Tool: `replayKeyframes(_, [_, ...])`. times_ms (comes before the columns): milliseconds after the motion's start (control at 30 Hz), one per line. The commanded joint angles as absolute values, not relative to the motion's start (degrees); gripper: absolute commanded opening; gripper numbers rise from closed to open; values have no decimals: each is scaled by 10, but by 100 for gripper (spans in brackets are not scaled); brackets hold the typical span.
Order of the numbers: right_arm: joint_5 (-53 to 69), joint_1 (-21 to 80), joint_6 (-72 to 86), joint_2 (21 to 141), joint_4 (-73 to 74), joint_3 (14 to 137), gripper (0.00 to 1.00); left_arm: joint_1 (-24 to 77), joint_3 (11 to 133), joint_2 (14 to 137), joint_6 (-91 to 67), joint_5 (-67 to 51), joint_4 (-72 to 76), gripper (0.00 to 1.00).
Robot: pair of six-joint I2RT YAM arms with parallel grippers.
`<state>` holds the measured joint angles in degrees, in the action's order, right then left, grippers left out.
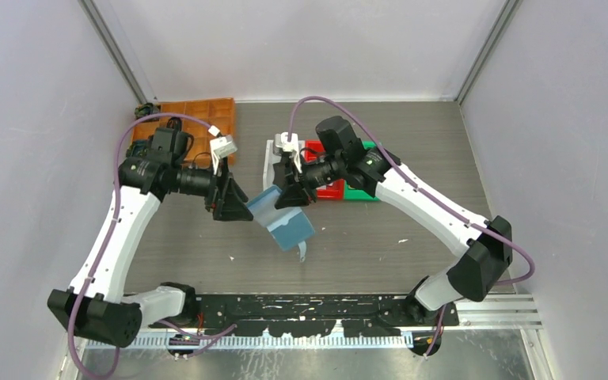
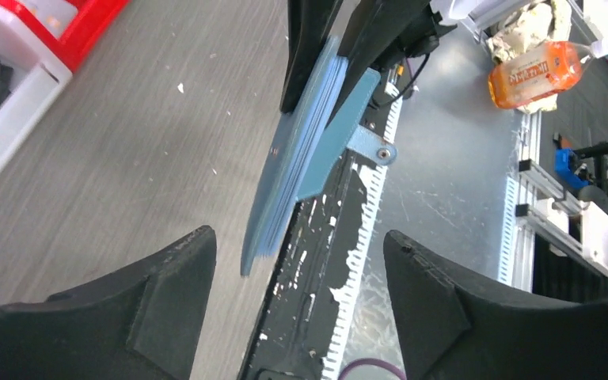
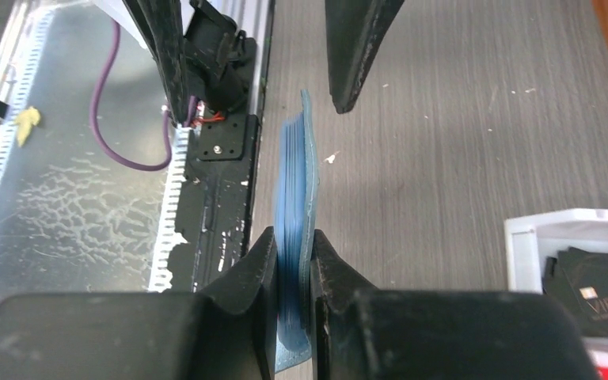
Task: Take the credit cards out of the card holder
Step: Remove the credit card from the card holder.
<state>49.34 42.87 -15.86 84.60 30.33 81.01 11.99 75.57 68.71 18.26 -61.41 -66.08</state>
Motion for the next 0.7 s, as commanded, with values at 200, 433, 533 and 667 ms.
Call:
replayKeyframes(200, [571, 427, -129, 863, 250, 854, 1, 125, 729, 692, 135, -673, -561, 50])
replayKeyframes(433, [577, 428, -141, 857, 260, 848, 1, 125, 726, 687, 120, -691, -547, 32])
replayKeyframes(533, [577, 427, -147, 853, 260, 844, 1, 125, 722, 682, 100, -719, -538, 32])
replayKeyframes(667, [579, 427, -147, 849, 254, 842, 1, 125, 711, 679, 84, -736, -531, 39])
